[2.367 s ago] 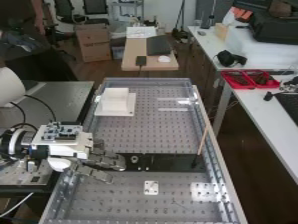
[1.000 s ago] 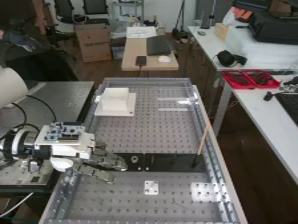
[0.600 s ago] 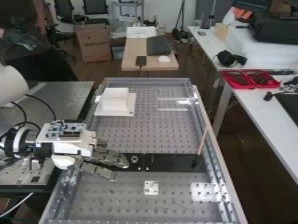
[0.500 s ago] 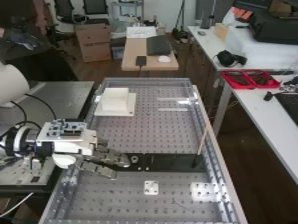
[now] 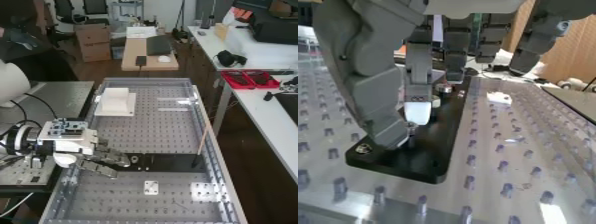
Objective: Grab the smaller nut and place it in the white container
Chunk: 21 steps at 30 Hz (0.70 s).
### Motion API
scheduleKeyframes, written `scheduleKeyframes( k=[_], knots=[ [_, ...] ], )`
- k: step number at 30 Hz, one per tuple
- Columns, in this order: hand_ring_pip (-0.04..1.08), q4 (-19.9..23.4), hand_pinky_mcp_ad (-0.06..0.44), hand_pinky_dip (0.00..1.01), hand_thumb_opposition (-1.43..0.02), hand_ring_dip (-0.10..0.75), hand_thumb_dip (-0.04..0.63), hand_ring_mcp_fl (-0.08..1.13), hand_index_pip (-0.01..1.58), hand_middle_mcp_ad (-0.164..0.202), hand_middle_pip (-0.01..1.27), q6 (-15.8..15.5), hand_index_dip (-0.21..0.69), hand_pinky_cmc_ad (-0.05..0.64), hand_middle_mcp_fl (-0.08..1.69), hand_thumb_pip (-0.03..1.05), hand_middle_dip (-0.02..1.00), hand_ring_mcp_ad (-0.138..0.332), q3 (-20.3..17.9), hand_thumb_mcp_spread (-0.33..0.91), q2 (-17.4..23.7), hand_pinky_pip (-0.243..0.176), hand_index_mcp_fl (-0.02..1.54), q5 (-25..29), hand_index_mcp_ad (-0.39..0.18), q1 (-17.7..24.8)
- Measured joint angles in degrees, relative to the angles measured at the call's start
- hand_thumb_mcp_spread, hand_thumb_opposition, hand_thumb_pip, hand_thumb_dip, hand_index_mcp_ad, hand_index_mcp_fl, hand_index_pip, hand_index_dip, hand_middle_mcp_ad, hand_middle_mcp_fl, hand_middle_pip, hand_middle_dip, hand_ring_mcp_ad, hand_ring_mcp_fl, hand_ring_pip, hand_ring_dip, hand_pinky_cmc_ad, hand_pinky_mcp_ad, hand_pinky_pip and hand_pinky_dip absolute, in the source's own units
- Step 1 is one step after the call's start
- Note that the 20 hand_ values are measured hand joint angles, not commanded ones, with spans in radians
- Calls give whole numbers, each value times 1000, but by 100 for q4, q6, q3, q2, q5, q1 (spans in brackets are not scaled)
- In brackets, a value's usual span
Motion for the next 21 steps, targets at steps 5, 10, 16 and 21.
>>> scheduleKeyframes(
  k=[5,10,16,21],
  knots=[
    [101,-50,216,192,-857,59,239,3,1552,40,129,3,328,314,202,642,204,91,-24,475,3,-26,152,32,-113,4],
    [101,-44,220,188,-857,59,239,3,1552,40,127,41,321,314,202,644,204,91,-43,475,17,-26,133,41,-113,-7],
    [101,-30,216,192,-859,59,239,3,1559,40,127,101,325,314,185,644,204,91,-46,471,24,-26,87,24,-113,-10],
    [101,-104,216,192,-855,59,239,7,1557,40,126,143,309,314,162,646,204,91,-39,464,48,-26,37,31,-117,-9]
  ],
)
